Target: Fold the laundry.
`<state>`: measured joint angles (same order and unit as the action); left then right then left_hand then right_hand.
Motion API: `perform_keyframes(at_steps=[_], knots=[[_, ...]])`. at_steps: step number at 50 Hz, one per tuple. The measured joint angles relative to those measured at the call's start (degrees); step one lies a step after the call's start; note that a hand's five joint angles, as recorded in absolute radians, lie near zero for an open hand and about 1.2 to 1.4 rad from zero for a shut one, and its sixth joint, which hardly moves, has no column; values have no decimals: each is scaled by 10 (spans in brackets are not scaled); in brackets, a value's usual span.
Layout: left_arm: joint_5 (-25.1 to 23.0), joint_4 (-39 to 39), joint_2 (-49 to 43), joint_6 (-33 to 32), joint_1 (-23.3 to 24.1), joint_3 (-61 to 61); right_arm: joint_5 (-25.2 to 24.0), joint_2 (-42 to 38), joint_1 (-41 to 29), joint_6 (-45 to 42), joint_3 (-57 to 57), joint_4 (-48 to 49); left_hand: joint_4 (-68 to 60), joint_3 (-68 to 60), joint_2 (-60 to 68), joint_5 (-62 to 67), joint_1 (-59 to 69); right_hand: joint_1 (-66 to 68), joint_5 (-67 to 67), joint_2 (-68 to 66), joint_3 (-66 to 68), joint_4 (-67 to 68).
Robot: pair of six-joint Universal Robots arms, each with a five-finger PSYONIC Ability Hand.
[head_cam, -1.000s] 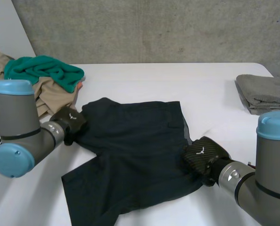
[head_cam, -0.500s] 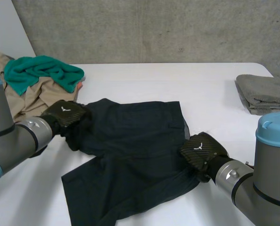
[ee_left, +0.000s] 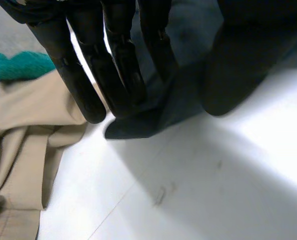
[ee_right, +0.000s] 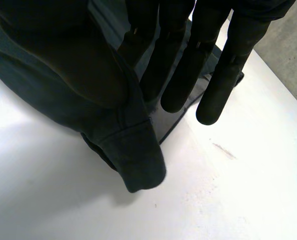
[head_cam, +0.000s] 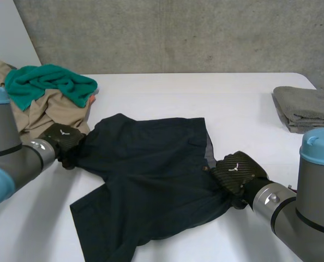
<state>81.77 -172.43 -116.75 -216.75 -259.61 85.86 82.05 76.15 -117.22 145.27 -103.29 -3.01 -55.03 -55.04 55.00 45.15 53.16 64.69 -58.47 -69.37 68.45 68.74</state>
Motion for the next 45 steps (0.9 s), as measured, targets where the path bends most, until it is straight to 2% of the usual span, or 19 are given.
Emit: perform_keyframes(at_steps=[3, 7, 16, 21, 30, 37, 45], knots=[[-19, -20, 30, 19, -6, 35, 0, -2, -6, -1, 2, -1, 198, 194, -200, -197, -197, 0, 0, 0, 0, 0], [-32, -33, 48, 23, -11, 62, -1, -2, -13, 0, 5, -1, 254, 245, -248, -255, -234, 0, 0, 0, 0, 0], [-35, 21, 109, 41, -8, 106, -1, -8, -29, 20, 28, 5, 257, 247, -252, -259, -234, 0, 0, 0, 0, 0], [-46, 84, 194, 100, 11, 155, 5, -24, -38, 39, 54, 9, 257, 247, -252, -259, -234, 0, 0, 0, 0, 0], [-96, 165, 316, 220, 47, 265, 25, -46, -42, 49, 73, 18, 245, 246, -244, -245, -230, 0, 0, 0, 0, 0], [-115, 183, 339, 254, 59, 326, 34, -45, -37, 53, 74, 30, 217, 221, -220, -217, -198, 0, 0, 0, 0, 0], [-110, 176, 297, 256, 77, 349, 37, -28, -26, 63, 74, 35, 176, 179, -177, -178, -155, 0, 0, 0, 0, 0]])
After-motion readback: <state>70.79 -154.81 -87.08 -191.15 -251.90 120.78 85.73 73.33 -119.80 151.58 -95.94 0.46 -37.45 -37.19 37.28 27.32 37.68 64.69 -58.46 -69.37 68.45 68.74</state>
